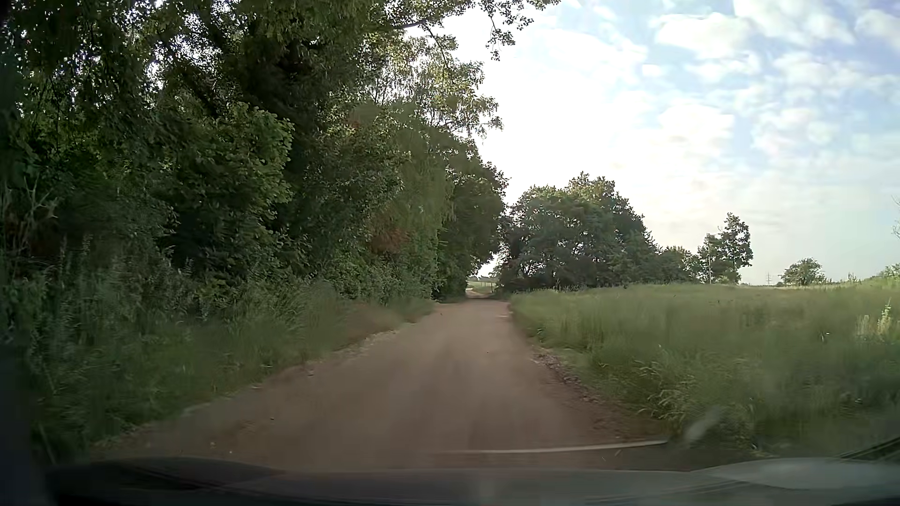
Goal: Follow the waypoints while adhering to traffic rules and regulations
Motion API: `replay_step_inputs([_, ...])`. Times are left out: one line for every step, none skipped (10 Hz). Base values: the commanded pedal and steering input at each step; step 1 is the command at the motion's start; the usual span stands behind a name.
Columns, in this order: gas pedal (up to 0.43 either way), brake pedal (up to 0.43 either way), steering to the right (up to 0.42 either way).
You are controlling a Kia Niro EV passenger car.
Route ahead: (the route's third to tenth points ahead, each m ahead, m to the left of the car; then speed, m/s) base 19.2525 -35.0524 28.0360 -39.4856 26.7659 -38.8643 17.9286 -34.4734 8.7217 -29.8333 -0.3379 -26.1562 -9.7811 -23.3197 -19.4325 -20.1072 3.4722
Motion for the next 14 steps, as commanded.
replay_step_inputs([0.087, 0.03, 0.006])
replay_step_inputs([0.087, 0.03, 0.007])
replay_step_inputs([0.087, 0.03, 0.007])
replay_step_inputs([0.087, 0.03, 0.007])
replay_step_inputs([0.087, 0.03, 0.011])
replay_step_inputs([0.11, 0.03, 0.013])
replay_step_inputs([0.13, 0.03, 0.012])
replay_step_inputs([0.118, 0.03, 0.008])
replay_step_inputs([0.118, 0.03, 0.006])
replay_step_inputs([0.118, 0.03, -0.001])
replay_step_inputs([0.118, 0.03, -0.009])
replay_step_inputs([0.118, 0.03, -0.01])
replay_step_inputs([0.118, 0.03, -0.012])
replay_step_inputs([0.118, 0.03, -0.016])
